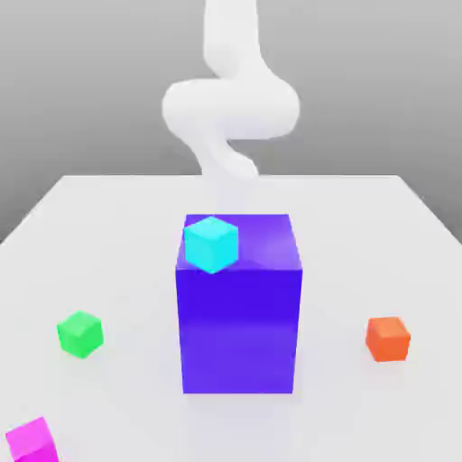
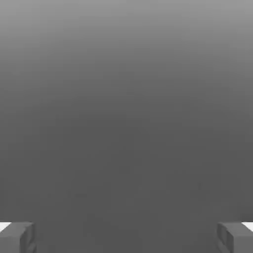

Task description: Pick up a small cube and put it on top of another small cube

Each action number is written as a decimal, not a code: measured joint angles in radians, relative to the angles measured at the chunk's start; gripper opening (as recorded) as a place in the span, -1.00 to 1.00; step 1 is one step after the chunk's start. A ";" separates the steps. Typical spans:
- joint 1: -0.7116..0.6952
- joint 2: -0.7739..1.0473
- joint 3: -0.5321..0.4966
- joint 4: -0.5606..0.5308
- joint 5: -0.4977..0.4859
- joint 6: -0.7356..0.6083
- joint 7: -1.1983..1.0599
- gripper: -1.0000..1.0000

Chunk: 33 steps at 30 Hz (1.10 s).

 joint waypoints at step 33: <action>-0.320 1.205 -0.103 0.103 0.118 0.360 0.356 0.00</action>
